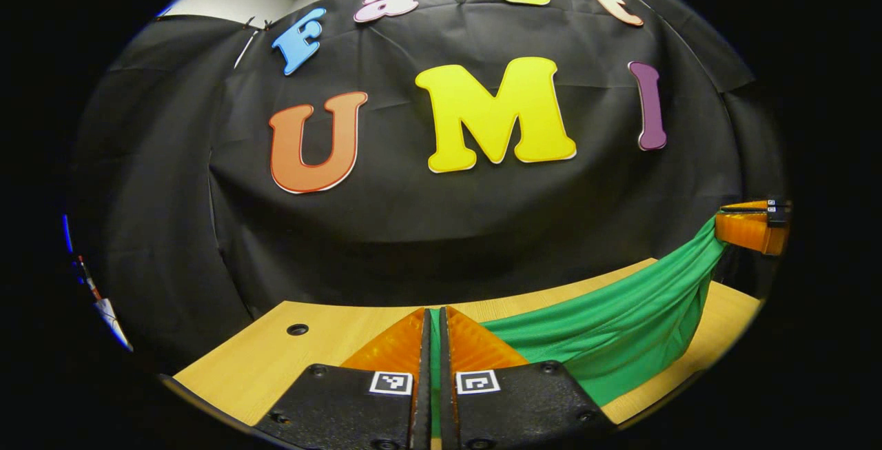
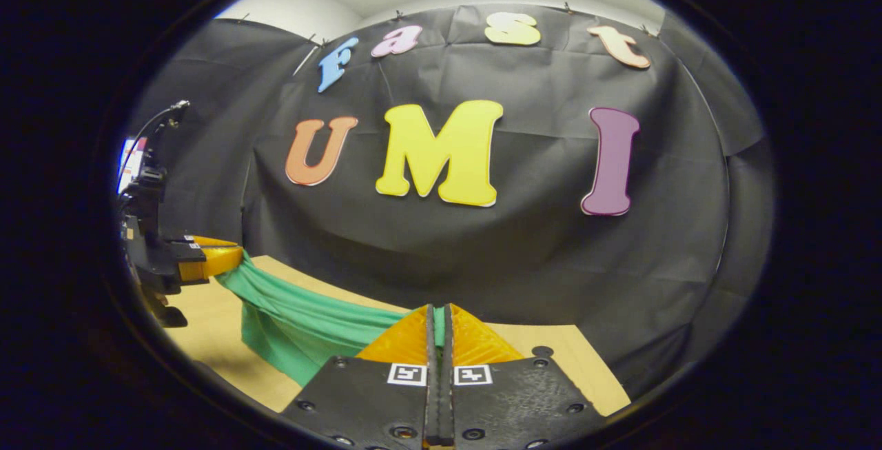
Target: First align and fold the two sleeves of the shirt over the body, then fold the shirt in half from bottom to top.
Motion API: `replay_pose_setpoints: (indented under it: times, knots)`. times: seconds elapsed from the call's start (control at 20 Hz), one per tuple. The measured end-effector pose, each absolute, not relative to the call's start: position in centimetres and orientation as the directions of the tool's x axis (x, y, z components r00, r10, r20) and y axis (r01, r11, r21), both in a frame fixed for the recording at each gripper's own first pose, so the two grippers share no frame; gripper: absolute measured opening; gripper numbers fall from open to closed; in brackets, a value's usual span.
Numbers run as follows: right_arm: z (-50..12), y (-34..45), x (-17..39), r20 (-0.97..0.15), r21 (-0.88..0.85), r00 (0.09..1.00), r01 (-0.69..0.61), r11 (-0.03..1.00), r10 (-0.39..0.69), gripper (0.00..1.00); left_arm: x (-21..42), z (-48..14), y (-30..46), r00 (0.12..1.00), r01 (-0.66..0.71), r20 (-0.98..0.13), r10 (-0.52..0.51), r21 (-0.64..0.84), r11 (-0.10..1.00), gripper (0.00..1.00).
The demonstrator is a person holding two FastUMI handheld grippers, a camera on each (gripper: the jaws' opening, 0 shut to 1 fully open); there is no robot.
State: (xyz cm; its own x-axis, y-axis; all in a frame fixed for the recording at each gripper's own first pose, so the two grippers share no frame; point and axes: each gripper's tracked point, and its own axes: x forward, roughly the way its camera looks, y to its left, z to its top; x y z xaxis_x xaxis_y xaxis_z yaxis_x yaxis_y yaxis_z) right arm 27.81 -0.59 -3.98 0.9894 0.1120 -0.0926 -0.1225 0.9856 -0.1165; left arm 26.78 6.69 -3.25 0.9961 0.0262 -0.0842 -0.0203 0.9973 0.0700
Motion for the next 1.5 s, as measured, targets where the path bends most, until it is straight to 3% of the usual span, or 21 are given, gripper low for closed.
replay_pose_setpoints:
  times: [0.2,0.65,1.0,1.5]
  knots:
    - [-6.4,0.2,34.1,-0.14,-0.059,0.98,-0.151,0.987,0.142,0.0,32.9,-5.4,7.7,0.991,-0.044,-0.13,0.041,-0.016,0.999,0.11]
    - [-14.6,-1.8,46.1,-0.174,-0.053,0.984,-0.042,0.998,0.032,0.0,42.8,-10.4,7.0,0.986,0.016,-0.167,-0.001,0.089,0.996,0.11]
    - [-14.7,-2.1,47.9,-0.098,-0.091,0.994,-0.047,0.995,0.038,0.0,44.7,-12.8,7.7,0.988,0.002,-0.151,0.015,0.112,0.994,0.1]
    - [-16.3,-2.2,48.1,-0.148,-0.089,0.989,-0.023,0.996,0.01,0.0,44.9,-14.7,7.5,0.985,-0.004,-0.174,0.012,0.045,0.999,0.12]
